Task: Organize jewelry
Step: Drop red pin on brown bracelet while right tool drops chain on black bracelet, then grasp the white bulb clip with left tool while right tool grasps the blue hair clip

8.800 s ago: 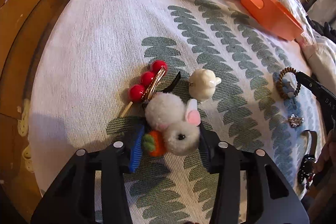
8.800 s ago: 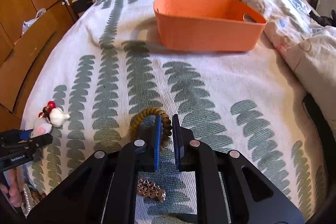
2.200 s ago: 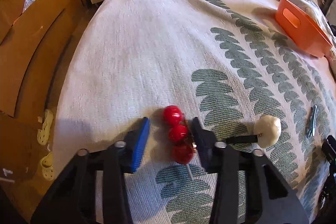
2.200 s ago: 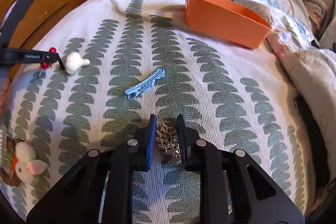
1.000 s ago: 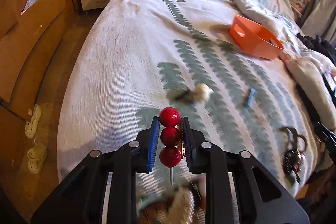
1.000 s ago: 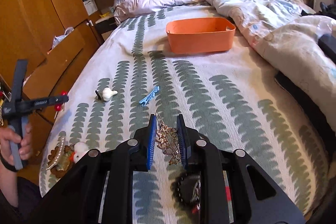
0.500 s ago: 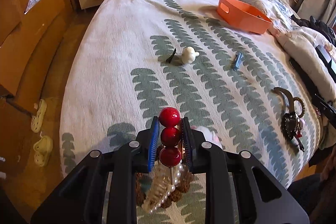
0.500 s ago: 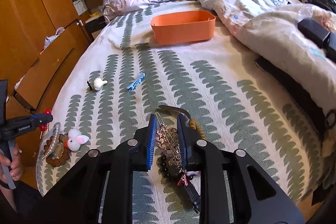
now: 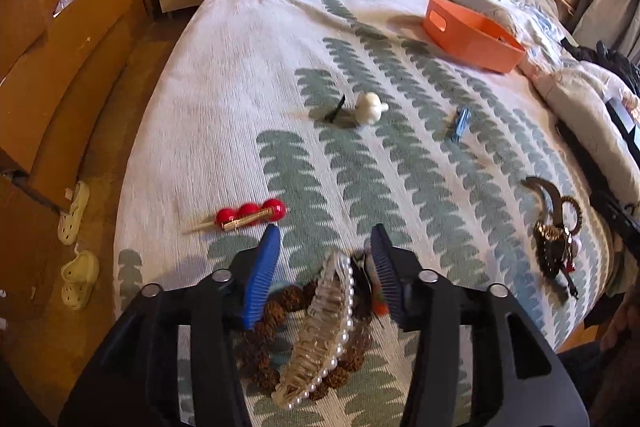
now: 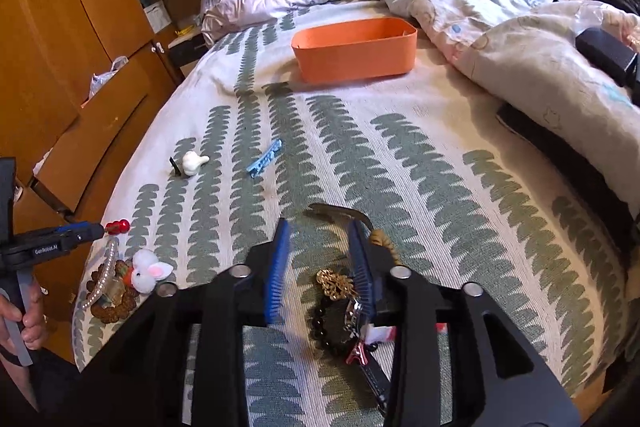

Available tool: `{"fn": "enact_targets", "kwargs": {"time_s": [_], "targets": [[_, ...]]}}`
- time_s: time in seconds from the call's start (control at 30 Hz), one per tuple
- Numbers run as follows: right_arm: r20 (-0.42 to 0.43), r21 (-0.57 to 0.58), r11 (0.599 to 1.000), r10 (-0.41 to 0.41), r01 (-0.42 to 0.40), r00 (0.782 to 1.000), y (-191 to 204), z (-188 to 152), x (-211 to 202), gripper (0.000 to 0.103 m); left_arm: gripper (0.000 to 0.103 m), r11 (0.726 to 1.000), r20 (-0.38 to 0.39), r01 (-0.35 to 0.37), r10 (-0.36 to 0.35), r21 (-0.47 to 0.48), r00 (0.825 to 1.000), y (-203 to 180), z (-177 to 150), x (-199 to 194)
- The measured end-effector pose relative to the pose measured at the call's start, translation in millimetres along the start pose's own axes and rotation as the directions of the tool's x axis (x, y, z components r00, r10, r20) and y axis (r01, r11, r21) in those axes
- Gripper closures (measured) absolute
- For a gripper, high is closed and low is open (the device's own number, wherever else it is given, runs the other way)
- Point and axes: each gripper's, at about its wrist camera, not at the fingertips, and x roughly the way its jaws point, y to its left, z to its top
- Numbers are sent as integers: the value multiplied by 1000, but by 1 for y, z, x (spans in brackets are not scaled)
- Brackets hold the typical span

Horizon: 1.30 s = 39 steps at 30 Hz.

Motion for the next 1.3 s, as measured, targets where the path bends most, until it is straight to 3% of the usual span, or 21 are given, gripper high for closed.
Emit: {"fn": "enact_targets", "kwargs": {"time_s": [0.3, 0.5, 0.7, 0.87, 1.13, 1.3], "targets": [[16, -49, 998, 31, -30, 999, 27, 6, 22, 41, 42, 997, -24, 27, -28, -70, 999, 14, 30, 24], [-15, -100, 995, 28, -29, 1000, 58, 18, 59, 41, 33, 993, -42, 50, -55, -110, 998, 13, 65, 45], [-20, -182, 983, -32, 28, 999, 86, 27, 94, 41, 30, 998, -38, -41, 39, -52, 999, -1, 89, 72], [-61, -166, 985, -49, 38, 997, 87, 36, 127, 41, 29, 998, -90, -37, 32, -51, 995, 0, 91, 98], [-83, -126, 989, -83, 72, 993, 79, 51, 159, 41, 29, 999, -77, -32, 31, -16, 997, -8, 101, 115], [-100, -126, 987, -108, 95, 989, 80, 55, 175, 41, 23, 999, -79, -36, 35, -10, 996, -7, 105, 122]]}}
